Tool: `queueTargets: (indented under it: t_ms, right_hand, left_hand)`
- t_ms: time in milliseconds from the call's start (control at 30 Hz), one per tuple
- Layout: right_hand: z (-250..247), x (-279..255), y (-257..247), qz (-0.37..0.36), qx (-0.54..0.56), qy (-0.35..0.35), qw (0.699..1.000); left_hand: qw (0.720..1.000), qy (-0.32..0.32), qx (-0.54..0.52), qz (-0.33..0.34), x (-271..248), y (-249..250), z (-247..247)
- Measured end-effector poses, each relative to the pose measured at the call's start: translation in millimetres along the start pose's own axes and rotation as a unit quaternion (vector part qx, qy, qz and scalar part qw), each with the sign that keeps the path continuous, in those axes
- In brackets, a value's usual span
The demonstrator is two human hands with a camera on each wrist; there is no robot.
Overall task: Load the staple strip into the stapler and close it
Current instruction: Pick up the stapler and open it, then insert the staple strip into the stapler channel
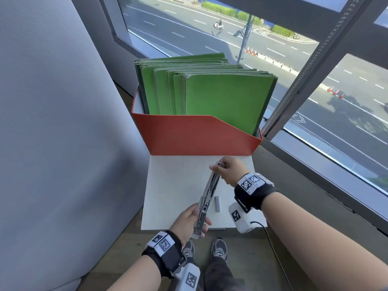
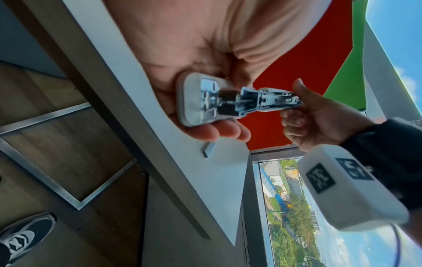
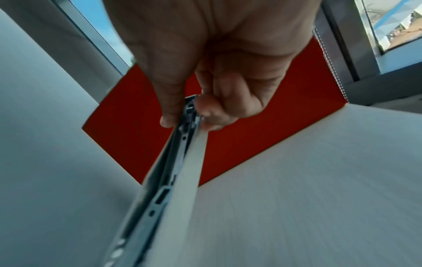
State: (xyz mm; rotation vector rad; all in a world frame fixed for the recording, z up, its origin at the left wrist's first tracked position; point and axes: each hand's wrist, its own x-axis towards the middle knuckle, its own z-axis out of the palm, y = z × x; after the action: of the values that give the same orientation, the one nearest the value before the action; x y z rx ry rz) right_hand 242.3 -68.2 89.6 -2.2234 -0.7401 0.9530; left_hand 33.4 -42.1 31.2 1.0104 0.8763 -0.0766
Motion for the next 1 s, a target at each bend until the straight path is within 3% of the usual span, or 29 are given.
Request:
queueTargets:
  t_ms: [333,500,633,866,1000]
  right_hand:
    - [25.4,13.7,16.8,0.035,0.030,-0.038,0.998]
    - [41.7,-9.3,60.2,0.036,-0.179,-0.084,0.980]
    - [61.1,-23.2,81.0,0.007,-0.210,-0.093,0.973]
    - [57.2,-20.2,81.8,0.026,-0.088,-0.039,0.995]
    - [41.0,-26.4,63.8,-0.006,0.058,0.002,0.998]
  left_hand:
    - [0.998,0.017,-0.057,-0.006,-2.3,-0.7,-12.6]
    - [0.994,0.050,-0.096,0.009,5.1,4.5,-8.4]
    - [0.990,0.061,-0.129,0.015,10.4,9.9,-2.5]
    - [0.987,0.059,-0.147,0.008,15.3,11.9,-0.8]
    - [0.988,0.059,-0.141,0.007,18.2,12.5,-1.6]
